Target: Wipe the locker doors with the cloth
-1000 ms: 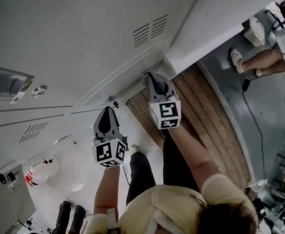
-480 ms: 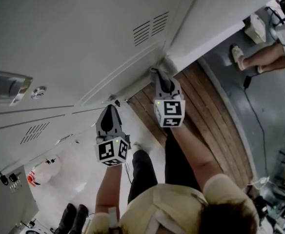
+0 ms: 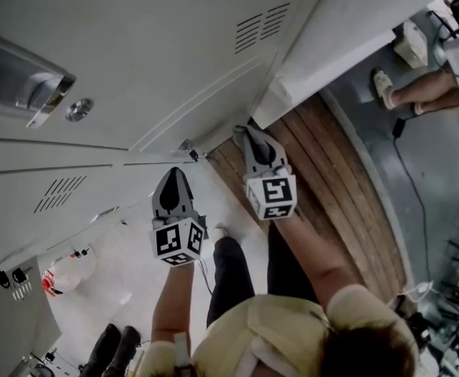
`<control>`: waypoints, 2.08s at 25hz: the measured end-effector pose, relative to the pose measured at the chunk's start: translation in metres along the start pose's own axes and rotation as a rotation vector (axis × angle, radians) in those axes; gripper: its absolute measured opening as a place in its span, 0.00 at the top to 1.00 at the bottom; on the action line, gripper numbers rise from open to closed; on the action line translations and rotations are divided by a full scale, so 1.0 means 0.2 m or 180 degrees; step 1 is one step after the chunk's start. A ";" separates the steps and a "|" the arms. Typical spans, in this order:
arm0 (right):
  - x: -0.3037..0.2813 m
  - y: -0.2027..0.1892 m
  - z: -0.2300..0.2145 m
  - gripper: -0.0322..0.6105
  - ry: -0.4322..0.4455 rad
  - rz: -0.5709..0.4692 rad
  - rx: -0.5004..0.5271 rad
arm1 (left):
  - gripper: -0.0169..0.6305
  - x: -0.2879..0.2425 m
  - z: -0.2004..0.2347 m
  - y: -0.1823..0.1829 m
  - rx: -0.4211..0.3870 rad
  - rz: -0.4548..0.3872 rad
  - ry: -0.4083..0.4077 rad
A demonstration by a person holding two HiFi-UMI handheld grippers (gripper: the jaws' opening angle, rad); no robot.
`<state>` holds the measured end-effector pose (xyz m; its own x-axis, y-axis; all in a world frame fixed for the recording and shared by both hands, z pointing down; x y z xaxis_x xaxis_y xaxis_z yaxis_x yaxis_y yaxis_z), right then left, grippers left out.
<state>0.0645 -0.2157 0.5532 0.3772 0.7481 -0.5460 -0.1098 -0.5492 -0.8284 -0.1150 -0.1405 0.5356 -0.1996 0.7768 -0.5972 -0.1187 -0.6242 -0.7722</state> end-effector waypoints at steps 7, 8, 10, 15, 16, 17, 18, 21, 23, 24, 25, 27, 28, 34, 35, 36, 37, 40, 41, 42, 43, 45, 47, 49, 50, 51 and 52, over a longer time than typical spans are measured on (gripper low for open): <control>-0.05 -0.11 0.23 0.93 0.0357 0.0123 0.0165 | 0.99 0.06 0.10 -0.12 0.0084 0.0084 0.0130; -0.06 -0.12 0.25 0.93 0.0397 0.0119 0.0170 | 0.99 0.06 0.12 -0.13 0.0102 0.0088 0.0147; -0.09 -0.14 0.30 0.93 0.0480 0.0137 0.0162 | 0.99 0.07 0.14 -0.16 0.0136 0.0094 0.0182; -0.15 -0.17 0.39 0.93 0.0666 0.0170 0.0138 | 0.99 0.08 0.20 -0.21 0.0197 0.0111 0.0261; -0.17 -0.18 0.40 0.93 0.0700 0.0169 0.0134 | 0.99 0.08 0.20 -0.22 0.0207 0.0113 0.0272; -0.18 -0.18 0.41 0.93 0.0730 0.0160 0.0137 | 0.99 0.08 0.21 -0.23 0.0216 0.0113 0.0280; -0.20 -0.18 0.42 0.93 0.0755 0.0142 0.0147 | 0.99 0.08 0.21 -0.23 0.0225 0.0114 0.0286; -0.23 -0.18 0.45 0.93 0.0817 0.0099 0.0166 | 0.99 0.07 0.22 -0.25 0.0243 0.0117 0.0305; -0.24 -0.18 0.46 0.93 0.0846 0.0124 0.0171 | 0.99 0.07 0.22 -0.26 0.0249 0.0122 0.0321; -0.24 -0.18 0.46 0.93 0.0853 0.0142 0.0189 | 0.99 0.06 0.23 -0.26 0.0251 0.0125 0.0328; -0.25 -0.18 0.46 0.93 0.0857 0.0162 0.0204 | 0.99 0.06 0.23 -0.26 0.0253 0.0125 0.0333; -0.26 -0.18 0.44 0.93 0.0838 0.0147 0.0193 | 0.99 0.04 0.22 -0.26 0.0254 0.0122 0.0335; -0.27 -0.18 0.43 0.93 0.0824 0.0124 0.0185 | 0.99 0.03 0.22 -0.25 0.0253 0.0122 0.0332; -0.29 -0.16 0.34 0.93 0.0736 0.0107 0.0214 | 0.99 -0.03 0.17 -0.24 0.0234 0.0131 0.0293; -0.30 -0.16 0.32 0.93 0.0718 0.0095 0.0209 | 0.99 -0.04 0.16 -0.24 0.0230 0.0136 0.0283; -0.30 -0.15 0.31 0.93 0.0700 0.0085 0.0206 | 0.99 -0.05 0.15 -0.23 0.0227 0.0143 0.0271; -0.30 -0.15 0.29 0.93 0.0689 0.0089 0.0211 | 0.99 -0.06 0.14 -0.23 0.0227 0.0149 0.0259; -0.30 -0.15 0.24 0.93 0.0654 0.0094 0.0239 | 0.99 -0.10 0.11 -0.22 0.0229 0.0157 0.0221; -0.31 -0.14 0.23 0.93 0.0643 0.0105 0.0246 | 0.99 -0.11 0.10 -0.21 0.0223 0.0156 0.0210; -0.31 -0.14 0.21 0.93 0.0625 0.0105 0.0237 | 0.99 -0.12 0.09 -0.21 0.0213 0.0156 0.0201; -0.31 -0.14 0.20 0.93 0.0598 0.0086 0.0212 | 0.99 -0.13 0.08 -0.21 0.0202 0.0157 0.0192; -0.32 -0.14 0.16 0.93 0.0546 0.0048 0.0176 | 0.99 -0.15 0.07 -0.20 0.0182 0.0160 0.0173; -0.32 -0.14 0.12 0.93 0.0496 0.0063 0.0180 | 0.99 -0.17 0.05 -0.19 0.0163 0.0165 0.0157; -0.33 -0.14 0.08 0.93 0.0445 0.0077 0.0167 | 0.99 -0.18 0.03 -0.19 0.0149 0.0175 0.0143; -0.33 -0.14 0.06 0.93 0.0418 0.0080 0.0156 | 0.99 -0.19 0.02 -0.19 0.0142 0.0182 0.0136; -0.33 -0.14 0.03 0.93 0.0390 0.0082 0.0146 | 0.99 -0.19 0.02 -0.19 0.0136 0.0189 0.0128; -0.34 -0.14 0.01 0.93 0.0363 0.0083 0.0139 | 0.99 -0.20 0.01 -0.19 0.0129 0.0194 0.0120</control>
<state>0.0401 -0.2499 0.6129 0.4755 0.6851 -0.5518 -0.1599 -0.5495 -0.8201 -0.1036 -0.1485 0.5893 -0.1709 0.7394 -0.6512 -0.1468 -0.6727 -0.7252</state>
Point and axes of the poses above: the fingertips, and each gripper's own axes: x backward along the fingers, z to its left, y out of its top, the point moved 2 cm from there along x, backward along the fingers, and after that the axes turned 15 degrees about z, right-handed, at the moved point
